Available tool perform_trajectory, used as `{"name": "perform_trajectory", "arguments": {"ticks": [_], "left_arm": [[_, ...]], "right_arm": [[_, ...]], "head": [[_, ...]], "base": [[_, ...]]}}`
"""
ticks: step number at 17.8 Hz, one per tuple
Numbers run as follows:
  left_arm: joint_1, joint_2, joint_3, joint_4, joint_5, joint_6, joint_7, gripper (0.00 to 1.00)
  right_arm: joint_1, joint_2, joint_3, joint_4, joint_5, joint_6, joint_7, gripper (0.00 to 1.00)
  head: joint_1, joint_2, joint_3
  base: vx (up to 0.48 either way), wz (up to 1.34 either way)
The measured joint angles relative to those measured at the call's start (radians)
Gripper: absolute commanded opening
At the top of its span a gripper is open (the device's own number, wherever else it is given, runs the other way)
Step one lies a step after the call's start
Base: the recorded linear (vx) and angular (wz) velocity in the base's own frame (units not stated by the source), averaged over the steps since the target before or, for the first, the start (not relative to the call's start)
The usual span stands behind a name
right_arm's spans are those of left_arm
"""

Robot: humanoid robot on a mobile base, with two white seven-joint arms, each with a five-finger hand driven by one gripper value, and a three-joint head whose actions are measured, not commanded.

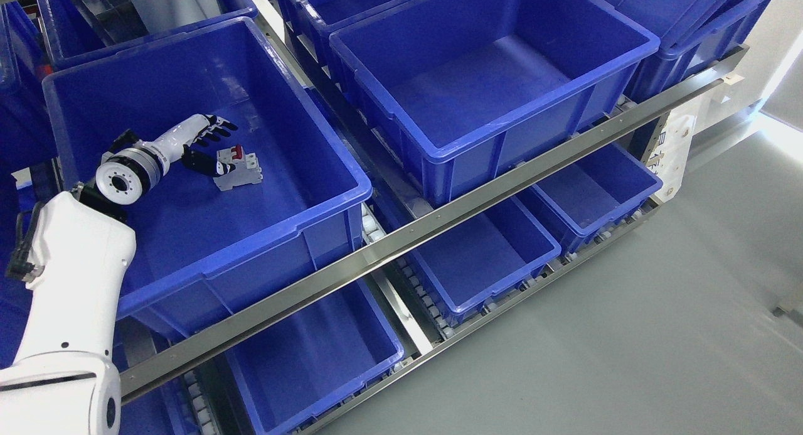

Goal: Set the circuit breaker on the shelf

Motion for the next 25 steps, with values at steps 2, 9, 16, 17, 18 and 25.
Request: {"name": "perform_trajectory", "arguments": {"ticks": [2,9,16,17,18,25], "left_arm": [[-0.002,0.0,0.01,0.004,0.003,0.003,0.002,0.92],[-0.011,-0.085,0.256,-0.08,0.305,0.008,0.235,0.99],[0.226,-0.223,0.387,-0.468,0.521,0.172,0.344,1.0],[0.266,-0.234,0.387,-0.523,0.532,0.179,0.346,0.99],[0.309,-0.245,0.387,-0.575,0.541,0.18,0.349,1.0],[0.453,-0.294,0.394,-0.835,0.571,0.196,0.372,1.0]], "right_arm": [[0.0,0.0,0.0,0.0,0.0,0.0,0.0,1.0],[0.0,0.0,0.0,0.0,0.0,0.0,-0.002,1.0],[0.0,0.0,0.0,0.0,0.0,0.0,0.001,1.0],[0.0,0.0,0.0,0.0,0.0,0.0,0.001,1.0],[0.0,0.0,0.0,0.0,0.0,0.0,0.001,1.0],[0.0,0.0,0.0,0.0,0.0,0.0,0.003,1.0]], "head": [[0.0,0.0,0.0],[0.0,0.0,0.0],[0.0,0.0,0.0],[0.0,0.0,0.0],[0.0,0.0,0.0],[0.0,0.0,0.0]], "base": [[0.0,0.0],[0.0,0.0],[0.0,-0.01],[-0.004,-0.03],[0.0,0.0],[-0.016,0.02]]}}
